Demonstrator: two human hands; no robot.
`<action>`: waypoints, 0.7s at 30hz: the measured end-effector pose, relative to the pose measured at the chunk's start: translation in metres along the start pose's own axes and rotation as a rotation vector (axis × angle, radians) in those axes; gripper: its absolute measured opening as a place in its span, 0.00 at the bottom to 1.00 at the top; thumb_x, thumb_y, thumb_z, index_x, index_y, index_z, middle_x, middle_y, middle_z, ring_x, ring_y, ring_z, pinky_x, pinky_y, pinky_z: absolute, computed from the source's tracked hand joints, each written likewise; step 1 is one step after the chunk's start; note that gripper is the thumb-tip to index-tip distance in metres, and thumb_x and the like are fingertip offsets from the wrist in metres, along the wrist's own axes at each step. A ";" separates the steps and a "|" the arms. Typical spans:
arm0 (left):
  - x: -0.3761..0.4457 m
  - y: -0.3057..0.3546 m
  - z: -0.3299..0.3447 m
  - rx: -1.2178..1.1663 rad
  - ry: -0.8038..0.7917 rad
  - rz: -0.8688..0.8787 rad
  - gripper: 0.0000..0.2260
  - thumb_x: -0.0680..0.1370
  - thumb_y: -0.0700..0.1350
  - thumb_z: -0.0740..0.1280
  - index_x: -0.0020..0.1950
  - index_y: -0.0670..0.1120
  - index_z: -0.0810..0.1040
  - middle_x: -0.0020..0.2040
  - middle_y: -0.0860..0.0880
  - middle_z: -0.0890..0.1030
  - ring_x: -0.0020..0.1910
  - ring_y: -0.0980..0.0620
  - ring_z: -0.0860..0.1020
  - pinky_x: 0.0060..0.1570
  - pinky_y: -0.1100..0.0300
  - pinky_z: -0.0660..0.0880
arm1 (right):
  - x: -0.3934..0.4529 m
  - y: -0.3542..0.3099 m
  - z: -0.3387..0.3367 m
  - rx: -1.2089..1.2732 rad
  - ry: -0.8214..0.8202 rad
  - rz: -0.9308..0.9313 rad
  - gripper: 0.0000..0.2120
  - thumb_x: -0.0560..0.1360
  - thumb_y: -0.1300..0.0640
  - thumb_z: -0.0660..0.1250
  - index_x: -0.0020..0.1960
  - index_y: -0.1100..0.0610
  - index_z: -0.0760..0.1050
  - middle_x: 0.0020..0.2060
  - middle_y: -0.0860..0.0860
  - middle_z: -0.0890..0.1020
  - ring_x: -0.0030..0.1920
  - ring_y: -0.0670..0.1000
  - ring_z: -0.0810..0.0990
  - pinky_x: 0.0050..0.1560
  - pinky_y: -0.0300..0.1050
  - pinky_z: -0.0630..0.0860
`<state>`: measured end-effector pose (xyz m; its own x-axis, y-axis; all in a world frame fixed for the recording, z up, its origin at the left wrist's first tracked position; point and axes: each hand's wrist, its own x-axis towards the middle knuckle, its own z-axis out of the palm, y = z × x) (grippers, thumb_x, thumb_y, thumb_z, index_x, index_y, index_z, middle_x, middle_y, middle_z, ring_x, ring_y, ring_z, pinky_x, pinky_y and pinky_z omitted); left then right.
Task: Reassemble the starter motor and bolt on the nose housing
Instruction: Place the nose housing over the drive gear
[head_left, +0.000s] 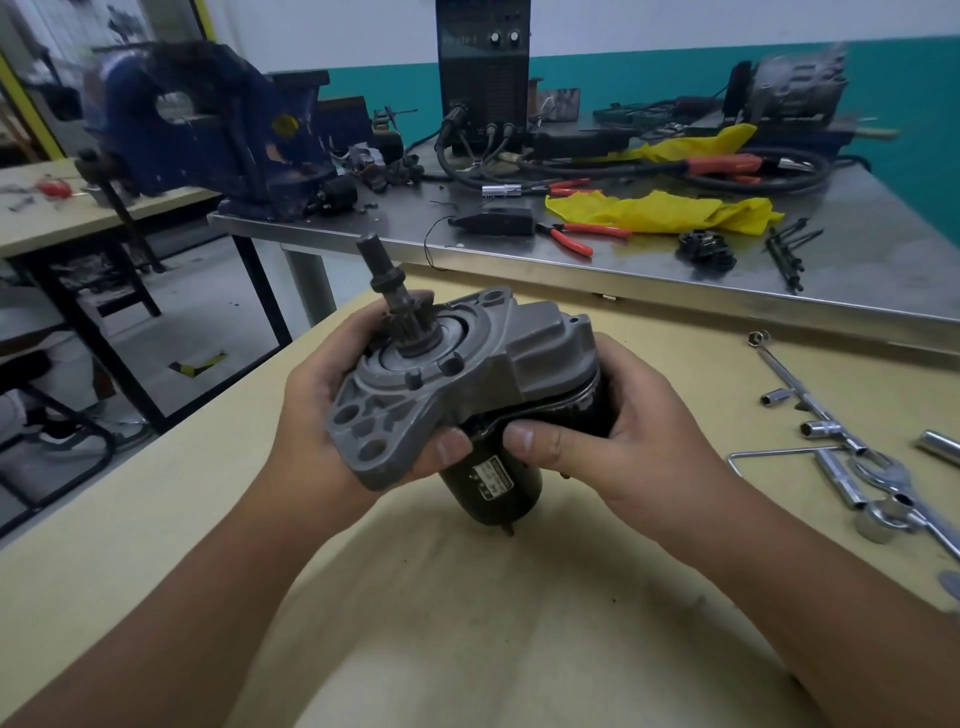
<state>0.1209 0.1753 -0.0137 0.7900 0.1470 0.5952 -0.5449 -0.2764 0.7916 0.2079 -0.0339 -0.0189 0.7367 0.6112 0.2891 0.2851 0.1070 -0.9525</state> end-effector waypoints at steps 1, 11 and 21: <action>-0.001 -0.001 0.003 0.007 0.008 0.012 0.38 0.65 0.56 0.82 0.70 0.49 0.71 0.64 0.57 0.82 0.65 0.55 0.81 0.60 0.65 0.77 | 0.000 0.000 -0.001 -0.005 -0.002 -0.001 0.30 0.65 0.52 0.81 0.64 0.52 0.76 0.56 0.48 0.85 0.58 0.50 0.84 0.53 0.49 0.81; 0.002 -0.001 -0.001 -0.003 -0.079 -0.051 0.36 0.66 0.44 0.78 0.71 0.44 0.70 0.66 0.54 0.81 0.67 0.52 0.79 0.62 0.63 0.77 | -0.002 -0.001 -0.001 -0.033 -0.017 -0.003 0.30 0.66 0.52 0.81 0.66 0.50 0.75 0.58 0.46 0.85 0.60 0.48 0.83 0.58 0.53 0.82; 0.003 0.007 0.011 0.193 -0.136 0.072 0.37 0.66 0.47 0.77 0.72 0.47 0.67 0.65 0.63 0.80 0.64 0.60 0.80 0.60 0.68 0.76 | -0.004 -0.025 -0.001 0.140 0.021 0.113 0.23 0.66 0.34 0.68 0.57 0.43 0.80 0.48 0.45 0.86 0.46 0.43 0.85 0.39 0.38 0.77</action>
<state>0.1223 0.1638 -0.0081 0.7890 -0.0052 0.6143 -0.5475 -0.4594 0.6994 0.1983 -0.0404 0.0041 0.7722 0.6094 0.1798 0.1124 0.1475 -0.9827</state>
